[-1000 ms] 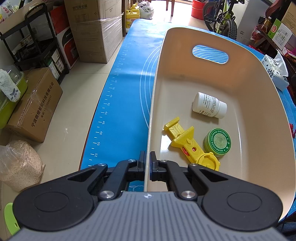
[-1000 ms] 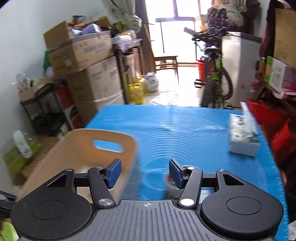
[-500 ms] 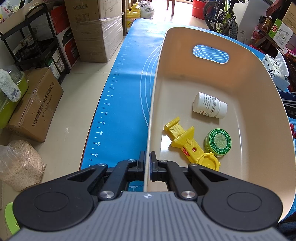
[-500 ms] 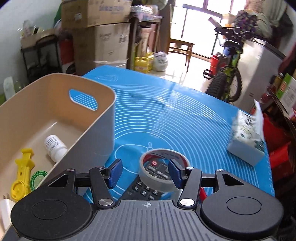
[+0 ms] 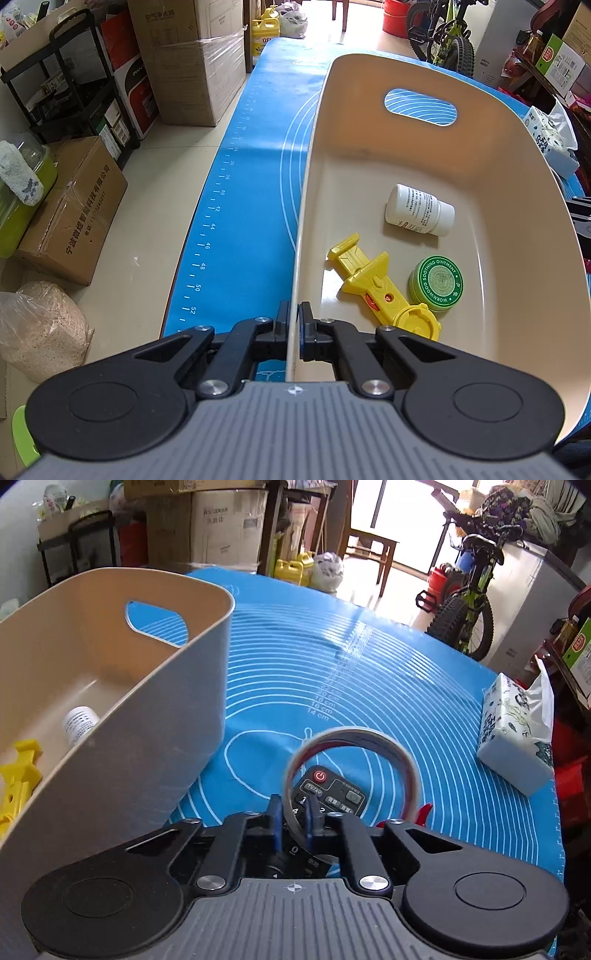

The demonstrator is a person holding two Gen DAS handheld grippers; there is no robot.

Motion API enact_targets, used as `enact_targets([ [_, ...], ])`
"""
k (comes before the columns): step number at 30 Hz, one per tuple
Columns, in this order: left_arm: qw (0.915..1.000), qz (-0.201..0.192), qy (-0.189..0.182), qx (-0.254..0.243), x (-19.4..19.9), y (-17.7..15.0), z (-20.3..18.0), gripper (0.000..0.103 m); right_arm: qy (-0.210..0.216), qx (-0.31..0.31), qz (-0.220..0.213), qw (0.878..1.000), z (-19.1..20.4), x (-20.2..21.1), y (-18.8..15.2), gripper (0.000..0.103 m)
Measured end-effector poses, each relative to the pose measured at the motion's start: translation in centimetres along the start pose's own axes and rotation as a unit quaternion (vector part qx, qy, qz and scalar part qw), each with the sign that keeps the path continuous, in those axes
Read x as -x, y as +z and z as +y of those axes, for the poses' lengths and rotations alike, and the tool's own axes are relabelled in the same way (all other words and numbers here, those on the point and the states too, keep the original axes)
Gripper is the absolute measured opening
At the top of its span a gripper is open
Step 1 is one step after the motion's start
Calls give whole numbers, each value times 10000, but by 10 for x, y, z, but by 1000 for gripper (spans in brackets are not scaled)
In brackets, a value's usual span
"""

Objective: Organize rigid objects
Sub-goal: 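Move the right tool to the tape roll and grasp its rim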

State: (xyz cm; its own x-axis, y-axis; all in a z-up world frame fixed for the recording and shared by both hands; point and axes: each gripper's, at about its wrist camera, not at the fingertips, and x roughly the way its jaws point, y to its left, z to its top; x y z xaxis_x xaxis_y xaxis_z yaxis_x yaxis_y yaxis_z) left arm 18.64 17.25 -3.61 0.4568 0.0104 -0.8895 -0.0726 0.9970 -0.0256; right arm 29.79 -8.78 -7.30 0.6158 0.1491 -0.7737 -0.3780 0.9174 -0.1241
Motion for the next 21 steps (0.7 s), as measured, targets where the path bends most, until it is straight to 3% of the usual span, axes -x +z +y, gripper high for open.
enact_targets([
  [11,10000,-2,-28,19,1,1,0,5,-327,-516,-452,9971,-2,37,-6,16],
  [21,10000,-31,-72,43,3,2,2,5,-334,-863,-641,9936,-11,49,-13,16],
])
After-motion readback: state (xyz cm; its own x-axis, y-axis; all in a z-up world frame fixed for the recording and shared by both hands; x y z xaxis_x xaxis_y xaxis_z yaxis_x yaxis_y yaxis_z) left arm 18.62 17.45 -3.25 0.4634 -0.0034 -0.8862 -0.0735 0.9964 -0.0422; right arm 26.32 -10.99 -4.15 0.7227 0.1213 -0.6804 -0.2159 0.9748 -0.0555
